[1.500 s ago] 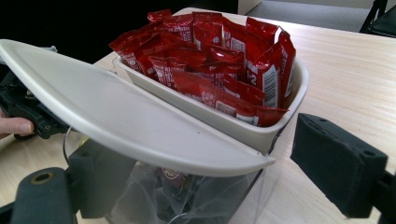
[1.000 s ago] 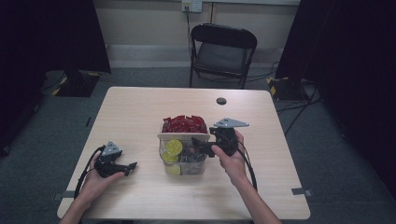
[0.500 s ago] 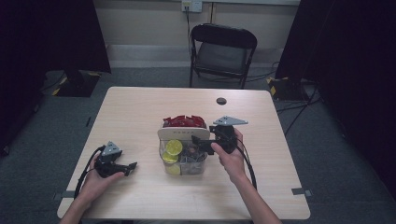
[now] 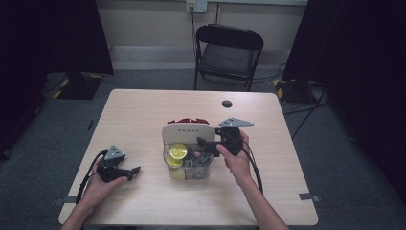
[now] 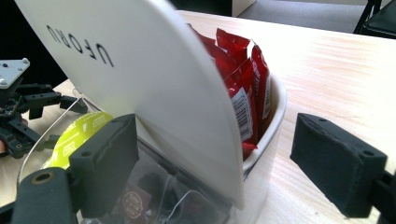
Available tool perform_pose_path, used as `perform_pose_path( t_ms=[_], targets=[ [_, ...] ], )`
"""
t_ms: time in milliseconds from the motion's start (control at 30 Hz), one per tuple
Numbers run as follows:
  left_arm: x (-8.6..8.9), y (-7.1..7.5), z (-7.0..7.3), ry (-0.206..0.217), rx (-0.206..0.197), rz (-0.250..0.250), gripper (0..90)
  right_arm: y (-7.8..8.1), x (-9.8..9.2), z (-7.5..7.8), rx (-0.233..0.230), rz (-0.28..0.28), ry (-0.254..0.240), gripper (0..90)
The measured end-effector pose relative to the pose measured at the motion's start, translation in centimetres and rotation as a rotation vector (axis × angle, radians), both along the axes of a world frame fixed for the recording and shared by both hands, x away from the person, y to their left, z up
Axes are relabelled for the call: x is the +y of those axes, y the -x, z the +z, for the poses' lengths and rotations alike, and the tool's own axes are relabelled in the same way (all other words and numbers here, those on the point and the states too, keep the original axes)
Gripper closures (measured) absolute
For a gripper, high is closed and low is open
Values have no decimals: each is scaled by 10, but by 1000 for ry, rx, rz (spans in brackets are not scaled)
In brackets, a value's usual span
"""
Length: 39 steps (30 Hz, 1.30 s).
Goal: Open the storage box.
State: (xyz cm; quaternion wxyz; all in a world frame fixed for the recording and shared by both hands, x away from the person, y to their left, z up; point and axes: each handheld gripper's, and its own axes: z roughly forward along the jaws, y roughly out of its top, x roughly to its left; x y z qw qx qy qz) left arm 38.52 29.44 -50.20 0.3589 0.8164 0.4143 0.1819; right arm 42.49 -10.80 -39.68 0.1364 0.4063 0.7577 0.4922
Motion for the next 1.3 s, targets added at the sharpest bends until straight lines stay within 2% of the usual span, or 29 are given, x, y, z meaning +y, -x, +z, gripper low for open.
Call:
perform_pose_path(
  t_ms=[167,300,567,667,767,1000,1133,1200,1300],
  targets=[
    [0,0,0,-1,0,-1,147,-3,1,1,2,-3,-5,141],
    [0,0,0,6,-1,1,152,-3,2,3,-4,-7,13,141],
    [-1,0,1,-1,-1,2,174,-4,0,7,0,-7,1,140],
    [-2,2,2,0,2,-10,216,-4,0,8,1,-11,2,141],
    [-3,4,4,-6,-14,-6,224,-3,-1,9,-2,-14,1,142],
    [-7,12,18,61,-44,-11,224,-2,-5,12,-12,-24,-2,142],
    [-14,17,26,62,-62,-26,229,-3,-6,12,-8,-23,-5,141],
    [-18,19,30,86,-70,-49,230,-3,-6,13,-12,-20,-5,141],
    [-22,21,34,98,-79,-64,230,-3,-6,13,-11,-20,-5,141]
  ],
)
